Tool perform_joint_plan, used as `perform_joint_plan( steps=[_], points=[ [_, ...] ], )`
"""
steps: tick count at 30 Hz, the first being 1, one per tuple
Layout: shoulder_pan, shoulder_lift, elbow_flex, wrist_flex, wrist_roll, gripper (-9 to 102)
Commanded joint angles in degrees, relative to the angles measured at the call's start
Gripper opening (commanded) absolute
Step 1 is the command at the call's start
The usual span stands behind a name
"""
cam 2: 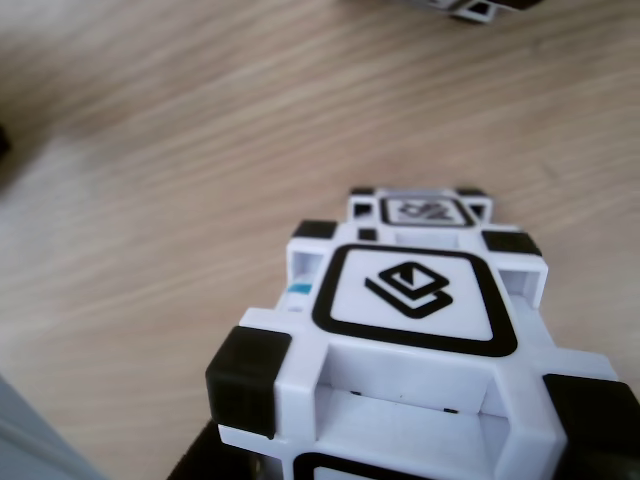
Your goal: Stack cubes from left to right.
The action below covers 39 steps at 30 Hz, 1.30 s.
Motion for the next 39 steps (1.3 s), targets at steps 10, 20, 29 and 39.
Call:
perform_joint_plan(
  steps=[10,20,29,39],
  points=[
    [0.35,1.23,-1.49,-2.37,-1.41,4],
    [0.35,1.14,-1.49,-2.46,-3.69,28],
    [0.26,1.23,-1.41,-2.37,-6.15,35],
    [-0.88,0.97,-1.41,-1.85,-5.45,36]
  ],
)
